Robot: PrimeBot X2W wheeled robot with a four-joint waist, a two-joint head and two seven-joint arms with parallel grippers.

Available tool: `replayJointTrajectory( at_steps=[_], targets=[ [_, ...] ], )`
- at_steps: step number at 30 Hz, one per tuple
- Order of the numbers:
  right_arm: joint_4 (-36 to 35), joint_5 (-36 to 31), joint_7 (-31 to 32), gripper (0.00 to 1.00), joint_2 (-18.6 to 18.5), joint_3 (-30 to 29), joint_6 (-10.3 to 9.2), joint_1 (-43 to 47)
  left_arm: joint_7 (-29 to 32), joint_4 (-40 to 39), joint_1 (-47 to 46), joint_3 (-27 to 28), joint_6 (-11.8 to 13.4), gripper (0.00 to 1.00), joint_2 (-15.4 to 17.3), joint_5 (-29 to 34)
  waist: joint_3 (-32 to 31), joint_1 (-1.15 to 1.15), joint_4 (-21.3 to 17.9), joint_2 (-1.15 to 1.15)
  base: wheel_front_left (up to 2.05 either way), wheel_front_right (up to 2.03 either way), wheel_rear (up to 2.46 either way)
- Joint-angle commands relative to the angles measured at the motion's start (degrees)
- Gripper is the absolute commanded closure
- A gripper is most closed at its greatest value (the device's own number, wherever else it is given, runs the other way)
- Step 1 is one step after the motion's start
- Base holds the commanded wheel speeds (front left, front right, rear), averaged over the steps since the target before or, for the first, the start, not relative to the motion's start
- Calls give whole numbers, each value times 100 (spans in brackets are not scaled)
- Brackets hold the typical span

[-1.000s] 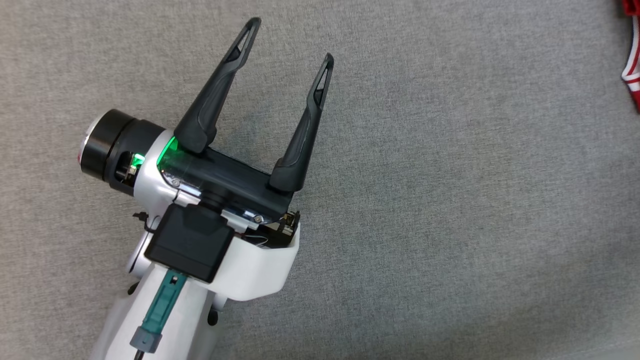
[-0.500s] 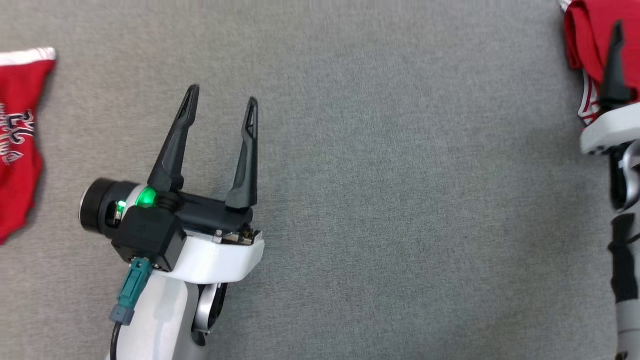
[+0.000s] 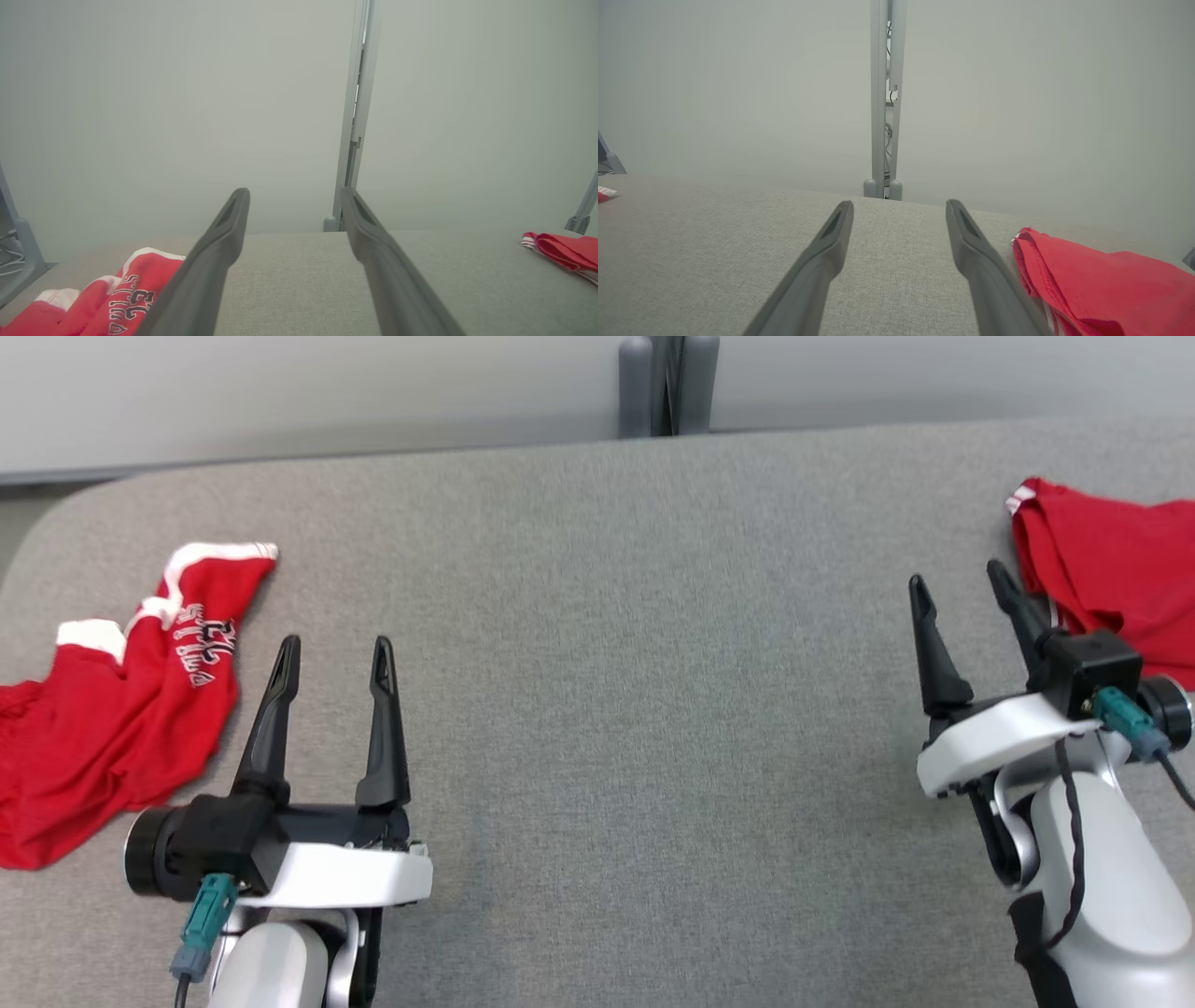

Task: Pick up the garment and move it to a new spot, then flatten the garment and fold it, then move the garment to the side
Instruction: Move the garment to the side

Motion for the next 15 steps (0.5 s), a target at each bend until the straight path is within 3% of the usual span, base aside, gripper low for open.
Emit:
replayJointTrajectory(
  at_steps=[1,15],
  targets=[
    [-95,58,-29,0,-34,43,-2,183,-21,31,99,84,-26,0,10,38,-356,0,117,0,0,0,0],
    [-1266,400,-29,0,80,392,-2,2000,-23,589,1119,234,-193,0,-8,230,-1298,0,91,0,0,0,0]
  ],
)
